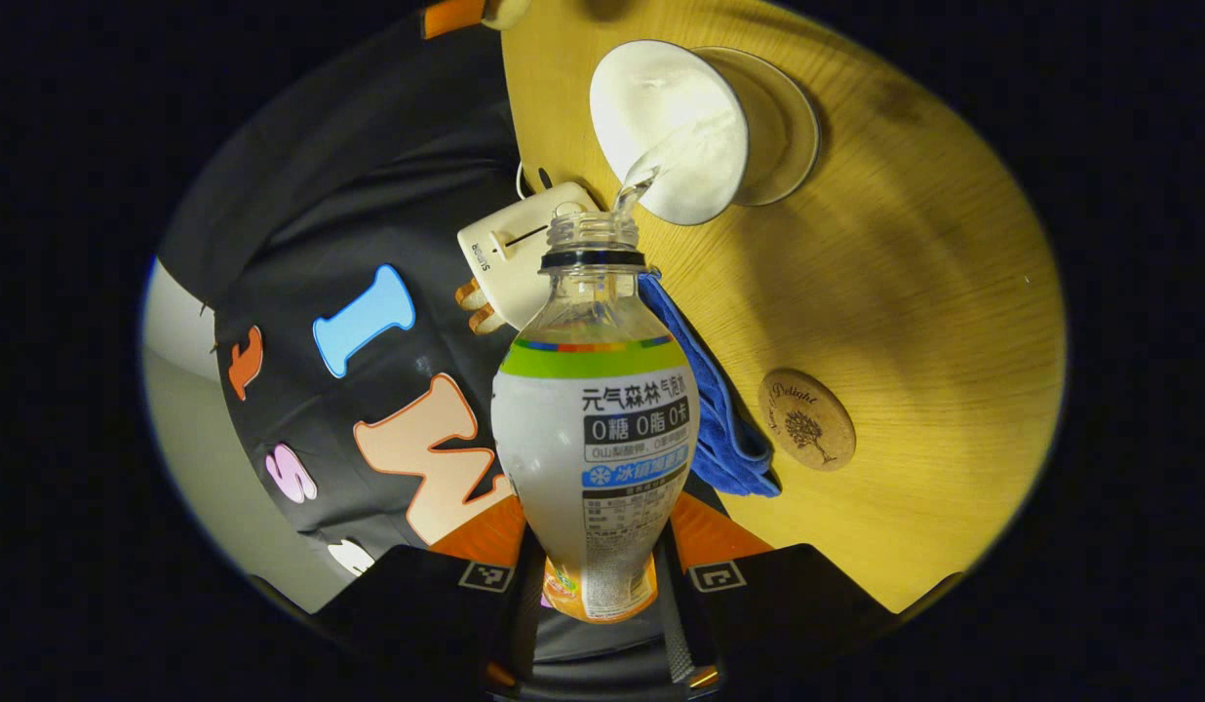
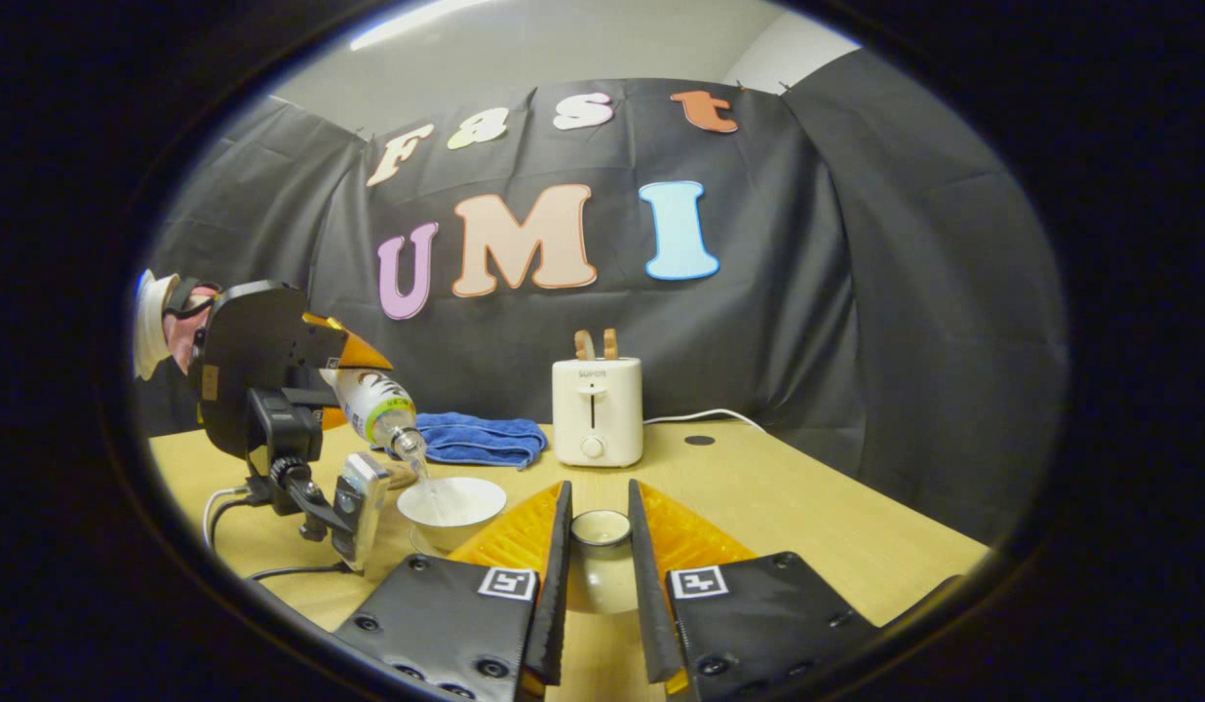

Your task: Open the teacup lid with one hand, grasp the water bottle and pour water into the teacup with the other hand; after pouring, place the water bottle on the coaster and then close the teacup lid.

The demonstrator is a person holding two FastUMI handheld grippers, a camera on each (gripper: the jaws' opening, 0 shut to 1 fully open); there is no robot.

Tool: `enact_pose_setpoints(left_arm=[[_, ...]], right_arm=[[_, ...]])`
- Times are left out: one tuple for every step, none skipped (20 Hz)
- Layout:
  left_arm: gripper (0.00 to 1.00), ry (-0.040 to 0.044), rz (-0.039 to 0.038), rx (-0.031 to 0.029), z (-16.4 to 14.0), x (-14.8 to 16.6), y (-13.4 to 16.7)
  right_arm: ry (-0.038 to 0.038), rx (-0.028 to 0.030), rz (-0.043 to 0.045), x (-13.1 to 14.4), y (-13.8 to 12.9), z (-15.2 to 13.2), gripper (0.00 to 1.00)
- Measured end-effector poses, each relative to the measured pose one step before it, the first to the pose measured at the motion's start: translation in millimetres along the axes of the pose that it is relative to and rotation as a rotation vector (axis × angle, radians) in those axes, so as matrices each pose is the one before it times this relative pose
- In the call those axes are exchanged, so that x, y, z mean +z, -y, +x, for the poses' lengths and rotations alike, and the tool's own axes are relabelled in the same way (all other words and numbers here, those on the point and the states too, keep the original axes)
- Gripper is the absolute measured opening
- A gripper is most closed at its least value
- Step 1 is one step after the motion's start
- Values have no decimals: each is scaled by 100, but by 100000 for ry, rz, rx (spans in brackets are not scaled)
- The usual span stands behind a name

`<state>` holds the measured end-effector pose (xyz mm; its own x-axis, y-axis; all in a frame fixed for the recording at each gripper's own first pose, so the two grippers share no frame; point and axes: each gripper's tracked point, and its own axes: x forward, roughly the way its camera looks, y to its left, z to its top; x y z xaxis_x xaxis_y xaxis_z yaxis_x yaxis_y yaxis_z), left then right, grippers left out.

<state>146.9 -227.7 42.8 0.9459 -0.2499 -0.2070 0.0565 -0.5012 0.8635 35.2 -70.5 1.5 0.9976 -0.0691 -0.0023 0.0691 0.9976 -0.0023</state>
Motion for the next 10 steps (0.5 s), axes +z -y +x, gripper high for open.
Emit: enact_pose_setpoints(left_arm=[[49,-86,1957,1,41,22,-380],[50,181,1984,374,-104,24,-383],[50,277,1950,266,-68,24,-298],[50,-175,1878,16,-136,-178,-251],[50,-161,1797,71,-37,-34,-173],[50,23,1592,367,-102,-7,-329],[50,-177,1051,221,55,83,-197],[50,16,207,107,-91,-65,-97],[50,63,82,221,46,-7,27],[50,46,291,236,-9,-13,-114]], right_arm=[[-38,-6,12,-16,3,-44,35],[54,-6,-6,9,12,21,35],[11,-11,-7,-48,-10,44,35],[-31,48,-7,19,-42,-1,35],[-16,288,22,21,-18,-75,35],[19,66,37,12,-54,5,35],[-28,19,-45,-55,50,65,35],[23,-2,42,46,-8,-5,35],[-31,17,2,-28,16,8,35],[16,53,-49,18,-12,-2,35]])
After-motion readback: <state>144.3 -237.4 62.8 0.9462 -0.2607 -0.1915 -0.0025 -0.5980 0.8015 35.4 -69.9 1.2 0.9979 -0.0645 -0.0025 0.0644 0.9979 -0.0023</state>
